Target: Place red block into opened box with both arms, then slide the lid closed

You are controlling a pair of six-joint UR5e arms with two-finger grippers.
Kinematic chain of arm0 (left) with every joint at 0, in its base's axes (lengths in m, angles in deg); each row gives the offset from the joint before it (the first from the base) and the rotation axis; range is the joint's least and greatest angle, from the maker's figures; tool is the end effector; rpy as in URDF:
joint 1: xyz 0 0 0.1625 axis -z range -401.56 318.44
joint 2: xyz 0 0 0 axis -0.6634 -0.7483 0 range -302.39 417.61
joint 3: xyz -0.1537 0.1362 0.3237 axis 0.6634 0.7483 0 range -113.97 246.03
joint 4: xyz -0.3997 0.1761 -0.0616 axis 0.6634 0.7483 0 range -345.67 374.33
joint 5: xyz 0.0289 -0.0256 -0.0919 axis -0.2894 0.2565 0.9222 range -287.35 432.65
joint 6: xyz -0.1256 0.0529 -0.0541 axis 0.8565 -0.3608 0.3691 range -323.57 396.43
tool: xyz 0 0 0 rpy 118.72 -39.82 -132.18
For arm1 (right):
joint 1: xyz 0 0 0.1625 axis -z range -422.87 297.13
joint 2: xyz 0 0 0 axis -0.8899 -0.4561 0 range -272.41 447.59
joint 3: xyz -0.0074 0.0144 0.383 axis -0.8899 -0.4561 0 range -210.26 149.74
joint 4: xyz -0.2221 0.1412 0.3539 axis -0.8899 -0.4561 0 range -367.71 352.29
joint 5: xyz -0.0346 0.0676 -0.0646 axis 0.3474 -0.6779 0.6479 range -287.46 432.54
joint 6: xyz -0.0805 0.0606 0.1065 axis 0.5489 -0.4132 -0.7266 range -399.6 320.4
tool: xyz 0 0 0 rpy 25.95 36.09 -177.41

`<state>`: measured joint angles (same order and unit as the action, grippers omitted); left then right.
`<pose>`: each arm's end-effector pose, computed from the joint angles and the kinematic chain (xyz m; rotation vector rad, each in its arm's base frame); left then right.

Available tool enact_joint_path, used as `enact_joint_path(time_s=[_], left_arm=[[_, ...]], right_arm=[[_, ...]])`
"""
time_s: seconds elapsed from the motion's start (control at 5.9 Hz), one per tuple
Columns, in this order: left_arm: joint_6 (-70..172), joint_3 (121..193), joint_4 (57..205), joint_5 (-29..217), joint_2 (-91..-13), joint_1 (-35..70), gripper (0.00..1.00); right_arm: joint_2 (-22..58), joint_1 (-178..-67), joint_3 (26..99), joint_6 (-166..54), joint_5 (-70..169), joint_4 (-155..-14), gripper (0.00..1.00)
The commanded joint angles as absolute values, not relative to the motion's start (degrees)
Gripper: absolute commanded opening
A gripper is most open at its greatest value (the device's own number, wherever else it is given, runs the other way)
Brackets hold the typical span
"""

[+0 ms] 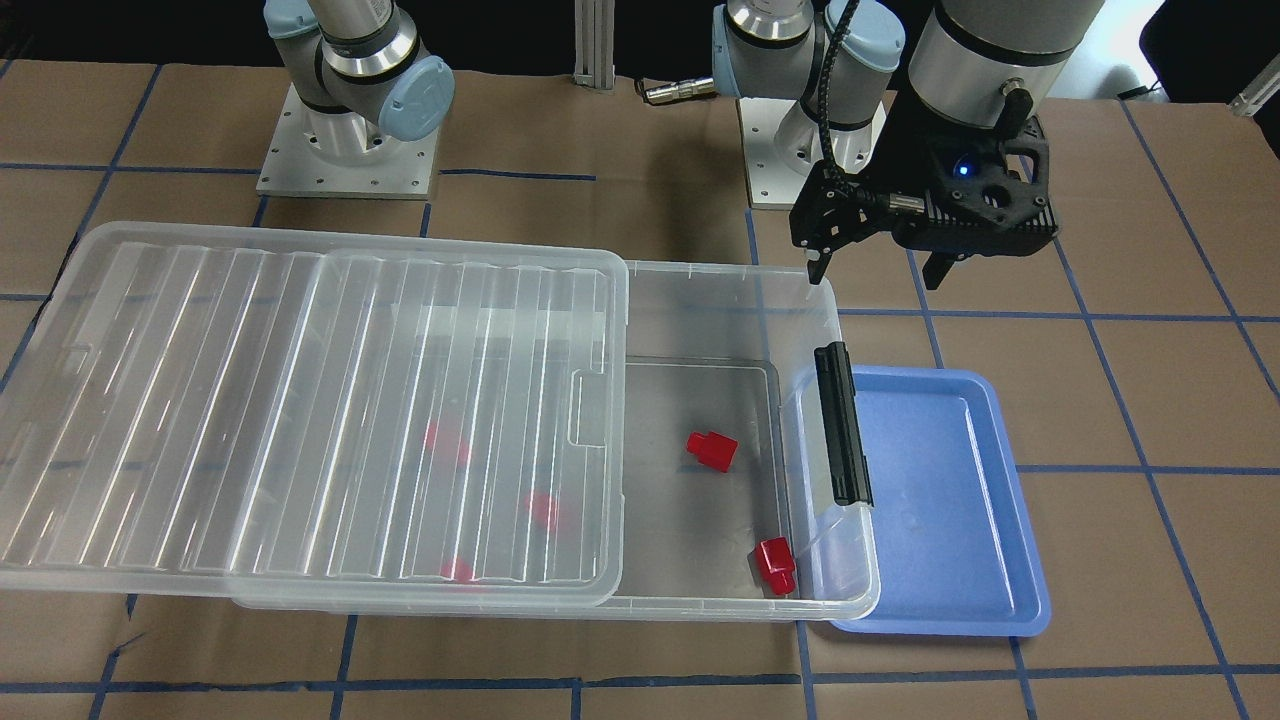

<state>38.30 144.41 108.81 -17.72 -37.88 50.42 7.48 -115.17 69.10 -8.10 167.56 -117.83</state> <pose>-0.1517 -0.5536 0.4454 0.0027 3.1358 -0.0454 -0.2501 -0.5205 0.2570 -0.1666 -3.0558 -0.0571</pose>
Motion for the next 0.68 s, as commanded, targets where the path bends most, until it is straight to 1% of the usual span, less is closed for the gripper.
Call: enact_joint_path(time_s=[0.0,0.51], left_arm=[[41.96,144.34,109.78,-17.35,-37.49,50.38,0.99],[41.71,144.86,109.43,-17.35,-37.49,50.29,0.99]], right_arm=[[7.08,-115.69,70.29,-8.31,166.85,-118.28,1.00],[6.29,-119.45,70.29,-9.54,166.58,-118.28,1.00]])
